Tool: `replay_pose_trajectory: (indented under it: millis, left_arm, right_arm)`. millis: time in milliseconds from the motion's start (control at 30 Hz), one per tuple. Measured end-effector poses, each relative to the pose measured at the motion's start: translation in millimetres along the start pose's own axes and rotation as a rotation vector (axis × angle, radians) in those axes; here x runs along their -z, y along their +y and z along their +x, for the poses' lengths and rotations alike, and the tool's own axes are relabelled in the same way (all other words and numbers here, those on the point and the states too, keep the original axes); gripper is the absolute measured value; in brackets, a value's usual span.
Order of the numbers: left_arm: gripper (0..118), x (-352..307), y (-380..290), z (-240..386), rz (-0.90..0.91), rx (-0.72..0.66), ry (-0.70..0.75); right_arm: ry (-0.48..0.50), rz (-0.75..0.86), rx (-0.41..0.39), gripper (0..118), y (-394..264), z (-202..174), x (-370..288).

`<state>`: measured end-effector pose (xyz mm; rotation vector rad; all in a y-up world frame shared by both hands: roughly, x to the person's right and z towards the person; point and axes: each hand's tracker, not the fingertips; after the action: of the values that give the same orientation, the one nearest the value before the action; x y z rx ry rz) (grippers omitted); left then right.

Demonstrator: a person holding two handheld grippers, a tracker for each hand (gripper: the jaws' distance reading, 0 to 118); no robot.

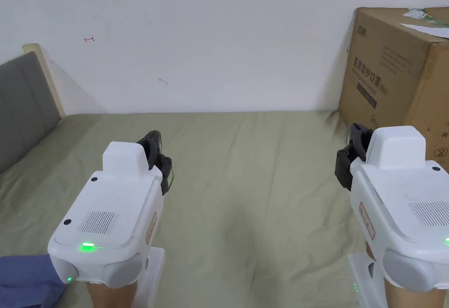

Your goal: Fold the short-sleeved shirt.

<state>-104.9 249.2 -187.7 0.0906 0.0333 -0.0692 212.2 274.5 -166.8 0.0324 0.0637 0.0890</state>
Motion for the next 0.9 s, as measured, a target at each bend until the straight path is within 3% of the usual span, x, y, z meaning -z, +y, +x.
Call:
replay_pose_trajectory:
  millis: [900]
  left_arm:
    - [0, 0, -11, -6, -0.021, 0.017, 0.007]
  right_arm:
    - [0.009, -0.016, -0.011, 0, -2, -7, -2]
